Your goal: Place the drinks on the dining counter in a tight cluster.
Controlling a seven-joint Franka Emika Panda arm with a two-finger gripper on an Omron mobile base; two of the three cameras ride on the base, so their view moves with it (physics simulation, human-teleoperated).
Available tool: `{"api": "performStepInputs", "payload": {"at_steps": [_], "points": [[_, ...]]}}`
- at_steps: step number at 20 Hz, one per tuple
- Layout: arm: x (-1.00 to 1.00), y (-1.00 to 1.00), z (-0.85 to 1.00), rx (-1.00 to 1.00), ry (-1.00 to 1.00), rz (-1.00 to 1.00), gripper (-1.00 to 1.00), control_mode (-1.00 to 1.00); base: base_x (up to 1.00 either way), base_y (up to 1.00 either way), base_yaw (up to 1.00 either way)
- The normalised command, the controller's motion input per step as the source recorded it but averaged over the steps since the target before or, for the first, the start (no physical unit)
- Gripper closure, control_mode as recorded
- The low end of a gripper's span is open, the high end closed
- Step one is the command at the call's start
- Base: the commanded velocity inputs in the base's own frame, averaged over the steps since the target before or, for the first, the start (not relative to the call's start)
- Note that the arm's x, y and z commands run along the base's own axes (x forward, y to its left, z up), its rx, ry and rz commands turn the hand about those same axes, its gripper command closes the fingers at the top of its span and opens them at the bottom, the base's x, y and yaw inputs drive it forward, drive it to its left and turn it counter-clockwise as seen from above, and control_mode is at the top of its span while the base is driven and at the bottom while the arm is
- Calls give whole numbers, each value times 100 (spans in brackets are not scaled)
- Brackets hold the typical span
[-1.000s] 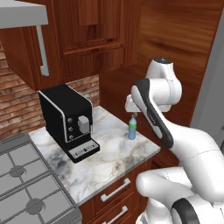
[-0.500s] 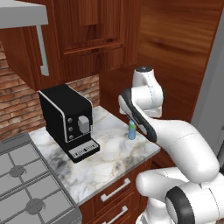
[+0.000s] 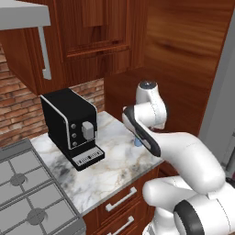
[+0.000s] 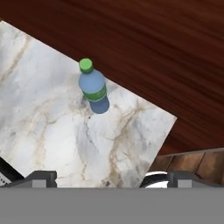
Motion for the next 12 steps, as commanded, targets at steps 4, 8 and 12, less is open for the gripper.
{"api": "performStepInputs", "payload": {"at_steps": [4, 8, 12], "points": [[16, 0, -36, 0, -22, 0, -100, -100, 0, 0, 0], [44, 0, -46, 0, -10, 0, -100, -100, 0, 0, 0], [37, 0, -2, 0, 5, 0, -100, -100, 0, 0, 0]]}}
